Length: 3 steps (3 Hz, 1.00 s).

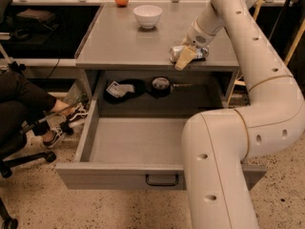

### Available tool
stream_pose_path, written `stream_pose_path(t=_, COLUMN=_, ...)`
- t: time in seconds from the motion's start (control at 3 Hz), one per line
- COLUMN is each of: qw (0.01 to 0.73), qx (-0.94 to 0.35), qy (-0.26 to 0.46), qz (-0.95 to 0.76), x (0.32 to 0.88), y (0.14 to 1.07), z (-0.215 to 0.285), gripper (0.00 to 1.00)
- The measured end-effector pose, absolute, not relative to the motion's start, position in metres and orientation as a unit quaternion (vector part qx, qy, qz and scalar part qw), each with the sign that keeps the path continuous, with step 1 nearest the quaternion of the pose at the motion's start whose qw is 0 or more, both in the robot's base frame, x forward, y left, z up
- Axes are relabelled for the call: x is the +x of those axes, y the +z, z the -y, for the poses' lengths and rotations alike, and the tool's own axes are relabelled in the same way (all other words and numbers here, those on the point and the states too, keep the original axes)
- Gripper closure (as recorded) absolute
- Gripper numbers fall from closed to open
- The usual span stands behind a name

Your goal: Place redbull can into top drawer

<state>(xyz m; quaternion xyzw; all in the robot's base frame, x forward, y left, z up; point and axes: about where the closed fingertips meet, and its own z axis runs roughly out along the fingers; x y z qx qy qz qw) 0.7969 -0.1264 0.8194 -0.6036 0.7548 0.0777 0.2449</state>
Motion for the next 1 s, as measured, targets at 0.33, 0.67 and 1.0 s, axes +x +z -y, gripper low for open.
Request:
stream_pose_path(t=0.33, qw=0.245, qx=-0.604, qy=0.078, qz=-0.755, x=0.794, y=0.826, z=0.126, gripper=0.88)
stream_pose_path(t=0.67, qw=0.245, qx=-0.603, qy=0.077, qz=-0.755, x=0.793, y=0.828, z=0.125, gripper=1.00)
stream_pose_path(t=1.0, qw=0.292, qx=-0.554, qy=0.030, qz=-0.779, x=0.776, y=0.907, z=0.179, gripper=1.00)
